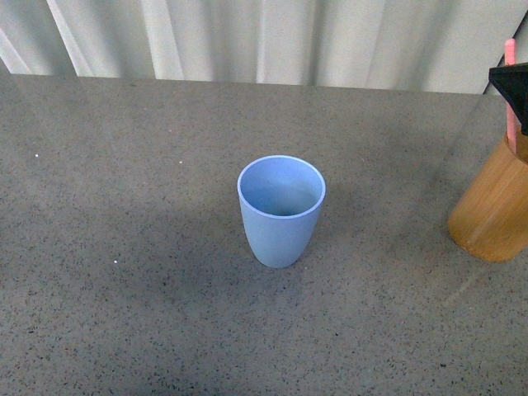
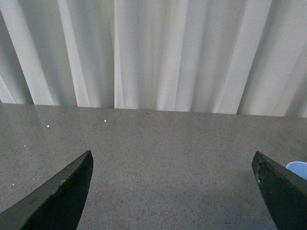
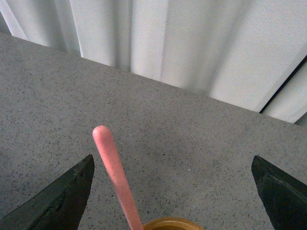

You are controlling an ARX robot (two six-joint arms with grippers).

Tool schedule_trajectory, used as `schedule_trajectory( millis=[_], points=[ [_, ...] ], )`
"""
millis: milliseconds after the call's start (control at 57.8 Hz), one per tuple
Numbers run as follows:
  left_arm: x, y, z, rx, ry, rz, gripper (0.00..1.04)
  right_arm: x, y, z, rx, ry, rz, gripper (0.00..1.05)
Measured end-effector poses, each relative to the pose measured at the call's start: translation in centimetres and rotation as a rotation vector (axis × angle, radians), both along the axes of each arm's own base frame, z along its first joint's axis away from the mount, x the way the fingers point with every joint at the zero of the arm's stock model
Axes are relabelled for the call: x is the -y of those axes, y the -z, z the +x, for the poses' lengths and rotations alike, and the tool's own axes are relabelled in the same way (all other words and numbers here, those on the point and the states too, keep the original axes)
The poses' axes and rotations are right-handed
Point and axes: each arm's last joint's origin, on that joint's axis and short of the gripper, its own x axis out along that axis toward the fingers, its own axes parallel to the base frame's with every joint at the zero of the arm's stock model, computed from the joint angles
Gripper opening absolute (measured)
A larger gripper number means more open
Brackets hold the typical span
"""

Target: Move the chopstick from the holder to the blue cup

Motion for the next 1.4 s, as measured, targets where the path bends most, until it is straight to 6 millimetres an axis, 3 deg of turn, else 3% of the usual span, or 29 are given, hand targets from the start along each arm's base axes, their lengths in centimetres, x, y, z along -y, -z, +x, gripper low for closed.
schedule_trajectory(
  millis=[138,225,658,952,1229,1402],
  points=[
    [0.0,0.0,0.0,0.0,0.0,0.0,0.98,-0.3,0.3,0.6,-0.004,-0.001,0.012,0.91],
    [0.0,0.0,0.0,0.0,0.0,0.0,0.98,-0.8,0.6,0.8,-0.008,-0.012,0.021,0.73],
    [0.0,0.0,0.0,0.0,0.0,0.0,0.98,-2.0,1.0,0.9,0.003,-0.03,0.038,0.05],
    [0.0,0.0,0.0,0.0,0.0,0.0,0.98,-1.8,-0.3,-0.1,0.033,-0.038,0.046,0.03],
    [0.0,0.0,0.0,0.0,0.0,0.0,0.98,-1.8,-3.7,-1.1,0.14,-0.05,0.002,0.03],
    [0.0,0.0,0.0,0.0,0.0,0.0,0.98,-2.3,-7.4,-1.4,0.271,-0.032,-0.038,0.03]
  ],
)
